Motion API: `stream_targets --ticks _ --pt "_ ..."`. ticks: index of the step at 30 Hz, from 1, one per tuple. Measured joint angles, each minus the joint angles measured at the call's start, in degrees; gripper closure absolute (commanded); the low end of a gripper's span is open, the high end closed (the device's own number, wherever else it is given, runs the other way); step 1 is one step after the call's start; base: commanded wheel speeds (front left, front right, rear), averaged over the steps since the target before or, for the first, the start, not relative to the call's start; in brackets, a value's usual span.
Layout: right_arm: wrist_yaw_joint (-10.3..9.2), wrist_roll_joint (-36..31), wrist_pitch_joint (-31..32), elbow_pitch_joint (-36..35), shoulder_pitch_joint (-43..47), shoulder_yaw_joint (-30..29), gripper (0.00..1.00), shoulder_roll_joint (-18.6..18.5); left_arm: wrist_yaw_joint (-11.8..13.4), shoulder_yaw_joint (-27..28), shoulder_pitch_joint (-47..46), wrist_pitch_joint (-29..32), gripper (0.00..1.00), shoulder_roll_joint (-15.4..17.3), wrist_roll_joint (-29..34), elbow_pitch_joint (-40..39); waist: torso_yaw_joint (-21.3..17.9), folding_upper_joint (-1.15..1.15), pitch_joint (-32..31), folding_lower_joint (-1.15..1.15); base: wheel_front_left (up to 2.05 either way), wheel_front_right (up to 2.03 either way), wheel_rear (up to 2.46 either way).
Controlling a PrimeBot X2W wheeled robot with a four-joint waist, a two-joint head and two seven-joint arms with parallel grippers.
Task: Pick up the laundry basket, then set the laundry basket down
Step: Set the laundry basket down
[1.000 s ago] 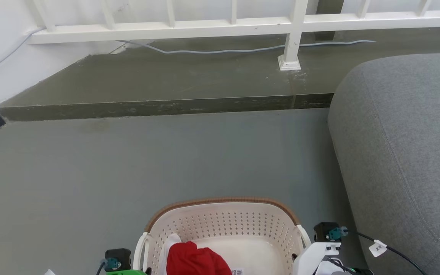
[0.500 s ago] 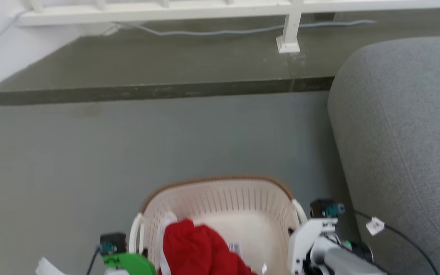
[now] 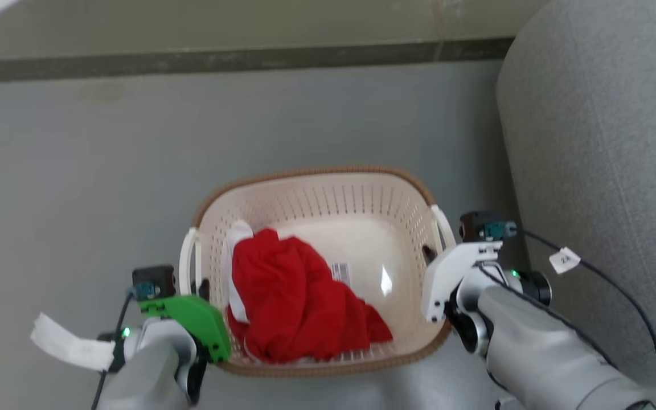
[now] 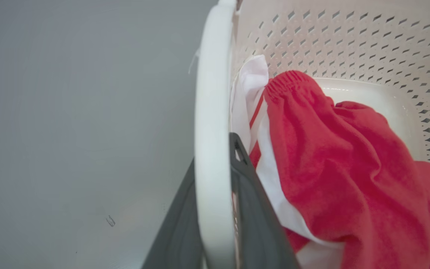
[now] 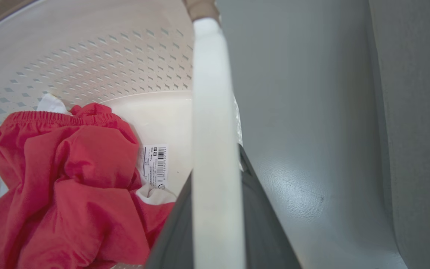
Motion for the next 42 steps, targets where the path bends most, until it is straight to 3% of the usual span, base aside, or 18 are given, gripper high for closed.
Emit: stream_targets --ticks 42 --pt "0.03 -1.99 -6.05 5.71 -27.52 -5.28 1.00 -0.75 2.40 1.02 -26.36 -1.24 1.00 0.94 3.49 -3.74 1.64 0.00 36.00 0.01 0.00 0.00 0.00"
